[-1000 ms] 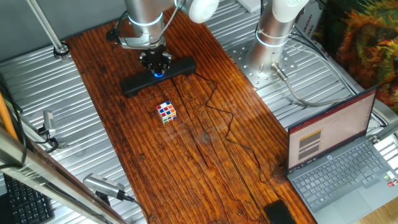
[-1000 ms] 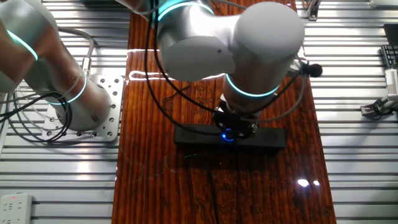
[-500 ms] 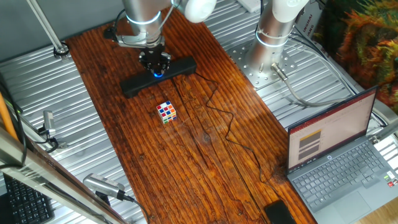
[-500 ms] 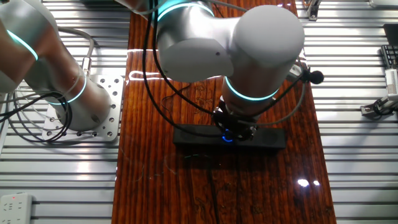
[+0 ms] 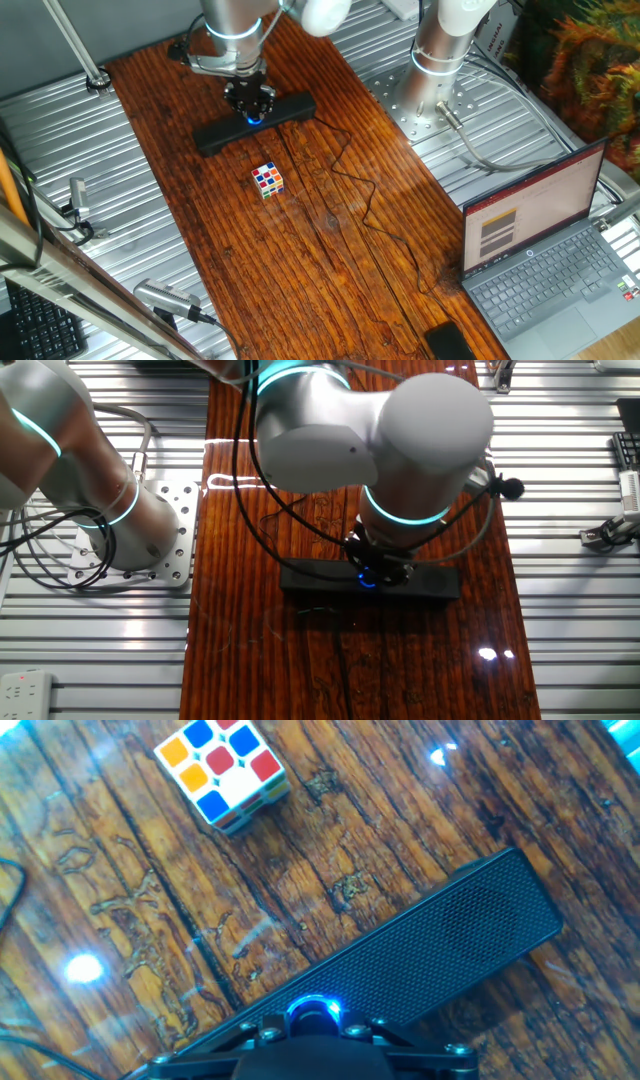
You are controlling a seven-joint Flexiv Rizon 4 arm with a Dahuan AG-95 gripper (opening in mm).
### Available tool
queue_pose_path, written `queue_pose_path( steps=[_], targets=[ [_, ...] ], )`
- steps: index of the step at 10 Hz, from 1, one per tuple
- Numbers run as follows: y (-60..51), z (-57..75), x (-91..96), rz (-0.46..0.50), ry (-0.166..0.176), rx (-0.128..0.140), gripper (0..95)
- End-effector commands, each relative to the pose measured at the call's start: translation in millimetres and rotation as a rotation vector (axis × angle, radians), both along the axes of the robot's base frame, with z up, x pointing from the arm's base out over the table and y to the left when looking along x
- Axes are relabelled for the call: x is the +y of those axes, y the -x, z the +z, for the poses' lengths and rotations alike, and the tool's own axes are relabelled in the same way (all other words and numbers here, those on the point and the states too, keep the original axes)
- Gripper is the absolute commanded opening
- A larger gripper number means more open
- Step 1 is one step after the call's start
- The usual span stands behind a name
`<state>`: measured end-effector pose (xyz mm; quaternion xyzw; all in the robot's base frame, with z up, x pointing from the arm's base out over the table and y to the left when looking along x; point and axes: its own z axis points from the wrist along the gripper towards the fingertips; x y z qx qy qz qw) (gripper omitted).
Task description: Turn the knob to increase the volume of the speaker
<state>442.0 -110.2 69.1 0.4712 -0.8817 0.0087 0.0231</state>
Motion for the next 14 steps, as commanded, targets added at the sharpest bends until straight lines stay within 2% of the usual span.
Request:
queue_pose_path(
  steps=[1, 2, 4, 7, 9, 10, 11, 12, 13, 14],
  targets=[
    [-2.2, -0.5, 0.6, -0.008, -0.014, -0.002, 0.0],
    [-2.2, -0.7, 0.6, -0.012, -0.007, -0.004, 0.0],
    [-2.1, -0.6, 0.5, -0.038, -0.017, 0.002, 0.0],
    [-2.2, -0.9, 0.5, -0.035, -0.015, -0.012, 0.0],
    [-2.1, -0.8, 0.3, -0.034, -0.016, -0.01, 0.0],
    [-1.9, -0.6, 0.1, -0.036, -0.03, -0.003, 0.0],
    [-1.9, -0.5, 0.1, -0.033, -0.03, -0.004, 0.0],
    [-2.0, -0.7, 0.1, -0.016, -0.021, -0.008, 38.0],
    [-2.0, -0.9, 0.1, -0.008, -0.014, -0.007, 38.0],
    [-2.0, -0.9, 0.1, -0.004, -0.012, -0.005, 57.0]
  ],
)
